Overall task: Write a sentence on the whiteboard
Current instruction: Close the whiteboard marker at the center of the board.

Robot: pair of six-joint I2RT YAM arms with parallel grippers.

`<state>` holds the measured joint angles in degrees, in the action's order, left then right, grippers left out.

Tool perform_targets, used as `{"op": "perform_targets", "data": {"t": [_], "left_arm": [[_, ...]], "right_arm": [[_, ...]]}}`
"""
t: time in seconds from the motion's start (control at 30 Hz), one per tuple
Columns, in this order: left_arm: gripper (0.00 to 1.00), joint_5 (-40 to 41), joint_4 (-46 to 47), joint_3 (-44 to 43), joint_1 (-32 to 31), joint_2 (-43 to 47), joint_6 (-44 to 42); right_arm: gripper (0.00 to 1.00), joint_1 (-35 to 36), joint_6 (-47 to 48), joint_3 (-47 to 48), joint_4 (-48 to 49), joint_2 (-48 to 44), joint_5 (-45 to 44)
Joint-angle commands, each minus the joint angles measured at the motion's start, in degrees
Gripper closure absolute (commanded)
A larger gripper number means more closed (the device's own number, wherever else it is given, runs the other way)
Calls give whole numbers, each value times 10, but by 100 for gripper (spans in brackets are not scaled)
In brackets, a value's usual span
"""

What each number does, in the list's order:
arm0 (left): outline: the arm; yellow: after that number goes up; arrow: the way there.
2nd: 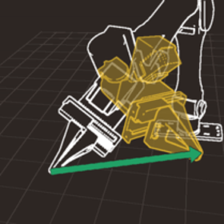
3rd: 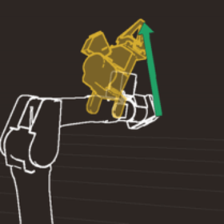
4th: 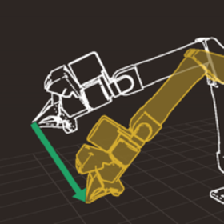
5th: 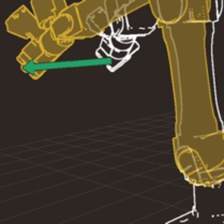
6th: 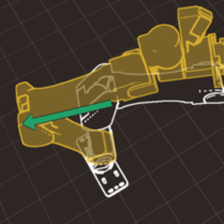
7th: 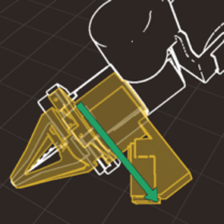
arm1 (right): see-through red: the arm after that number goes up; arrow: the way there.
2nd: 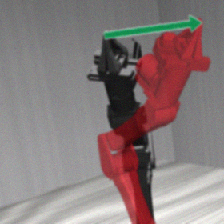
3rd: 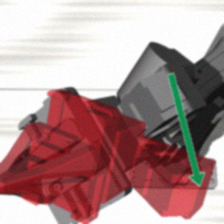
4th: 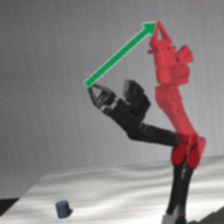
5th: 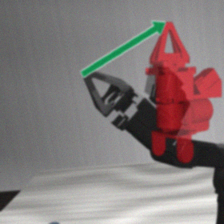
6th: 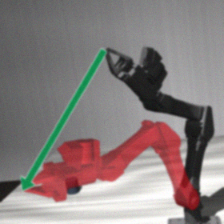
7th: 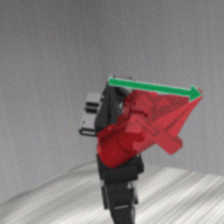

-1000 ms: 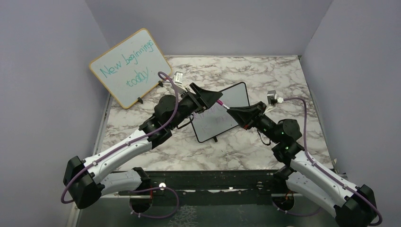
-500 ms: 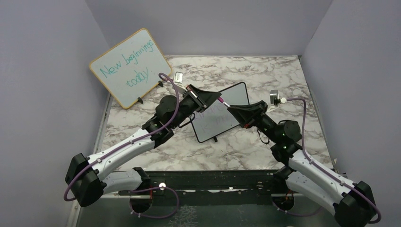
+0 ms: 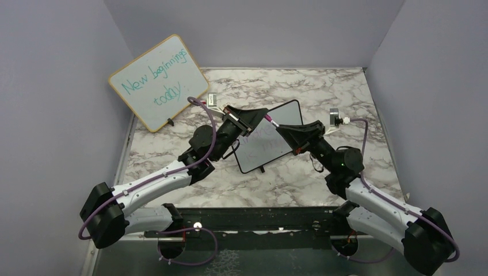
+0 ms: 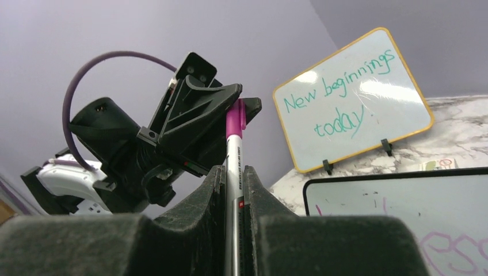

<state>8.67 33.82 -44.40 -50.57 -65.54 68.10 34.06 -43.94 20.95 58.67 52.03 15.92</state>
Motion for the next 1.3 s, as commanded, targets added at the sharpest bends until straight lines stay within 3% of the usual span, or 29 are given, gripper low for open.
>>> {"op": "perform_targets", "data": {"t": [0.0, 0.2, 0.4, 0.63, 0.8, 0.9, 1.27], "left_arm": [[100, -65, 63, 25, -76, -20, 16], [100, -54, 126, 53, -105, -34, 24], [100, -56, 167, 70, -132, -63, 25], [100, -32, 167, 84, -156, -80, 49], [100, 10, 158, 99, -154, -54, 29], [100, 42, 113, 105, -144, -15, -3], [64, 197, -185, 63, -116, 131, -201]], "right_arm": [[100, 2, -46, 35, 59, 42, -35], [100, 2, -99, 31, 102, 60, -45], [100, 3, -125, 54, 63, 60, -62], [100, 2, 7, 87, -21, 48, -18], [100, 2, 44, 89, -92, 15, -24], [100, 2, 81, 89, -172, -22, -43], [100, 2, 225, 145, -533, -152, -280]]}}
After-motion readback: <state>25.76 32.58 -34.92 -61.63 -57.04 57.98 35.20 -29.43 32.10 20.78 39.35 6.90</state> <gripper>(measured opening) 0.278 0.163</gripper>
